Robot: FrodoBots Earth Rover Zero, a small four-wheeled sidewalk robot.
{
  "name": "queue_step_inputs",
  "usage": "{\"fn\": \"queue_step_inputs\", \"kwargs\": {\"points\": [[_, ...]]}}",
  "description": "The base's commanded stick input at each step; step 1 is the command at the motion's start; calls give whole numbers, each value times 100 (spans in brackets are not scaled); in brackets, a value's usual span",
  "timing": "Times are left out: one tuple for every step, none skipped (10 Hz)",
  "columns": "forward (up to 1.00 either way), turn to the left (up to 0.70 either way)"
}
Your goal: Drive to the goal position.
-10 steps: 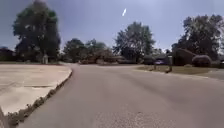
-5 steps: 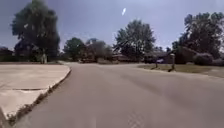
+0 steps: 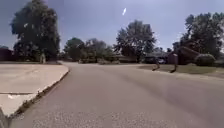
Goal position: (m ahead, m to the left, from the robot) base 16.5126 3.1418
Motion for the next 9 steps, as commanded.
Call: {"fn": "queue_step_inputs", "kwargs": {"points": [[70, 0], [70, 0], [70, 0], [70, 0], [70, 0], [70, 0], [70, 0], [70, 0], [70, 0]]}}
